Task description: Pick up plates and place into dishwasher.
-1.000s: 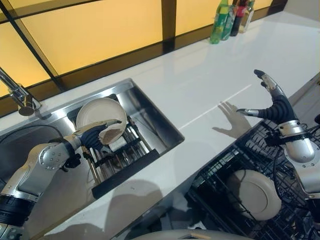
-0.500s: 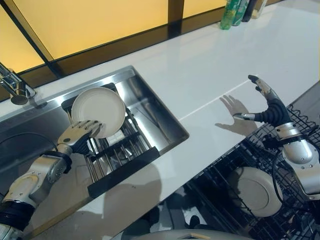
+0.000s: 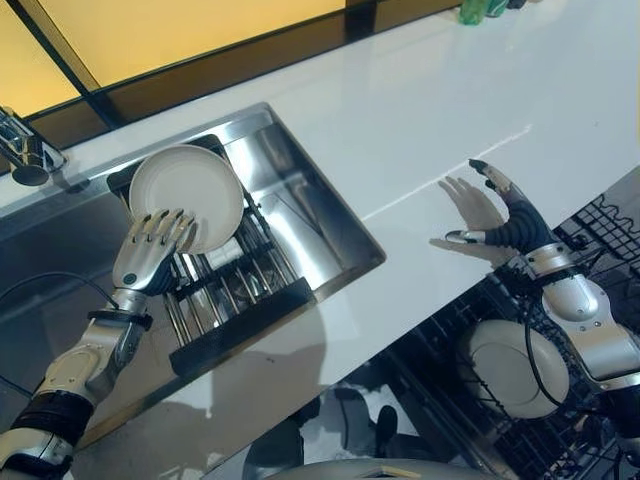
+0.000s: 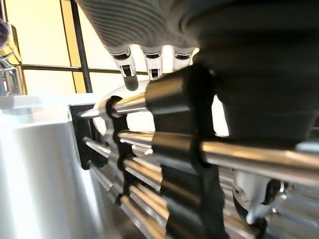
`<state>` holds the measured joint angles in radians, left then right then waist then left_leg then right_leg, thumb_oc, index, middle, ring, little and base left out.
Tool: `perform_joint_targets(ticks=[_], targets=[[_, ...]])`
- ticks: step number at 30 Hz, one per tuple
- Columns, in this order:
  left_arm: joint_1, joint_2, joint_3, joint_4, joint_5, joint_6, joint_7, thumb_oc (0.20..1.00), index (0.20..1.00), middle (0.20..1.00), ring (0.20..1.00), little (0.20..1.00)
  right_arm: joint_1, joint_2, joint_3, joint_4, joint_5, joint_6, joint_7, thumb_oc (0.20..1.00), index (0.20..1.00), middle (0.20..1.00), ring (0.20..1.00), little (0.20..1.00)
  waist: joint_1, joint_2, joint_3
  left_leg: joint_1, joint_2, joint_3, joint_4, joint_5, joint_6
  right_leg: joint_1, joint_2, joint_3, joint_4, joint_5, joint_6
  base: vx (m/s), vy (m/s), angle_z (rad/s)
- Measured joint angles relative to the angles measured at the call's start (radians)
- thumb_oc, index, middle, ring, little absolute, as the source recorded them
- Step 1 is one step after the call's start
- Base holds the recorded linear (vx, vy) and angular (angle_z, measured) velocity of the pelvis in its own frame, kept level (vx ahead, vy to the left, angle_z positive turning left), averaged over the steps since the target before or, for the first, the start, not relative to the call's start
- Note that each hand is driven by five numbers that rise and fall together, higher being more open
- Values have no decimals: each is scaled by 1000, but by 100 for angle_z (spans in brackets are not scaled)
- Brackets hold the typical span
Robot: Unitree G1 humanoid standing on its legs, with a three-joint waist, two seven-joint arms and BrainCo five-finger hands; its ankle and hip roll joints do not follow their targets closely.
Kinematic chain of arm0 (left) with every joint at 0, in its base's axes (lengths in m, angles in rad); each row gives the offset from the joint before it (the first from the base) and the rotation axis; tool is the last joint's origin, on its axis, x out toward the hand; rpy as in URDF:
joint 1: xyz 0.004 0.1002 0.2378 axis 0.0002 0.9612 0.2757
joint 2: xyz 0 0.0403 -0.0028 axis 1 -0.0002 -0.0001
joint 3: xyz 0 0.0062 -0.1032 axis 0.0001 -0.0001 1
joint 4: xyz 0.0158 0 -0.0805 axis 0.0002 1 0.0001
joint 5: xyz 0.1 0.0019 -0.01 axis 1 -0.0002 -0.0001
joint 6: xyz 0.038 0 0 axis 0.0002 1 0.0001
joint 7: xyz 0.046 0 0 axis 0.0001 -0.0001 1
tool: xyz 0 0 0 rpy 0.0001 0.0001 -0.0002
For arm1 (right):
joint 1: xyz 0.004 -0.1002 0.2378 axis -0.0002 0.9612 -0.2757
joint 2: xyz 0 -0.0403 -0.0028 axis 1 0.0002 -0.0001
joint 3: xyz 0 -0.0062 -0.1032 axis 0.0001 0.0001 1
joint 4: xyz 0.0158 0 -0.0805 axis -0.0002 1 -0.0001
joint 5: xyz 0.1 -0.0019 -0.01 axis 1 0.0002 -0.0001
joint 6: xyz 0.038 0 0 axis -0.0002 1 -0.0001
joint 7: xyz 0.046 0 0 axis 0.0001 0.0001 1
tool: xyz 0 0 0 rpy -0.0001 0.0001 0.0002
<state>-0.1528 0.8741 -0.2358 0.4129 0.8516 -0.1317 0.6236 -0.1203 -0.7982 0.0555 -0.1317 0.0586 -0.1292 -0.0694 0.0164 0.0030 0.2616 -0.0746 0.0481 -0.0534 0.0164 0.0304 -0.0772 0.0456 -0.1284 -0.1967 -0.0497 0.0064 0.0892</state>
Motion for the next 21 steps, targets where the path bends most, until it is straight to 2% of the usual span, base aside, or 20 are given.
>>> perform_joint_targets(ticks=[5, 11, 15, 21], targets=[[-25, 2, -18, 5, 0, 1, 55, 1000, 1000, 1000, 1000, 1000, -6, 0, 0, 3, -9, 0, -5, 1000, 1000, 1000, 1000, 1000, 1, 3, 27, -20, -1, 1, 13, 0, 0, -18, -1, 6, 12, 0, 0, 2, 4, -1], [-26, -3, -17, 9, 12, 5, 216, 1000, 1000, 1000, 1000, 1000, -37, 1, -1, 2, -13, -5, -28, 1000, 1000, 1000, 1000, 1000, 1, -2, 68, -51, 3, 2, 38, 0, 0, -50, 3, 13, 32, 3, -2, -31, -16, -1], [-51, -19, -18, 22, 56, 33, 316, 1000, 1000, 1000, 1000, 1000, -52, 3, -1, 2, -29, -12, -51, 1000, 1000, 1000, 1000, 1000, 4, -14, 85, -88, 8, -2, 64, 0, 0, -84, 6, 14, 54, 4, -5, -78, -62, 0], [-136, -23, -51, 68, 158, 123, 355, 1000, 1000, 1000, 1000, 1000, -93, 5, 29, 26, -29, -12, -84, 1000, 1000, 1000, 1000, 1000, 24, -28, 98, -133, 19, 0, 105, -6, -7, -129, 15, 25, 86, 6, -10, -42, -46, -5]])
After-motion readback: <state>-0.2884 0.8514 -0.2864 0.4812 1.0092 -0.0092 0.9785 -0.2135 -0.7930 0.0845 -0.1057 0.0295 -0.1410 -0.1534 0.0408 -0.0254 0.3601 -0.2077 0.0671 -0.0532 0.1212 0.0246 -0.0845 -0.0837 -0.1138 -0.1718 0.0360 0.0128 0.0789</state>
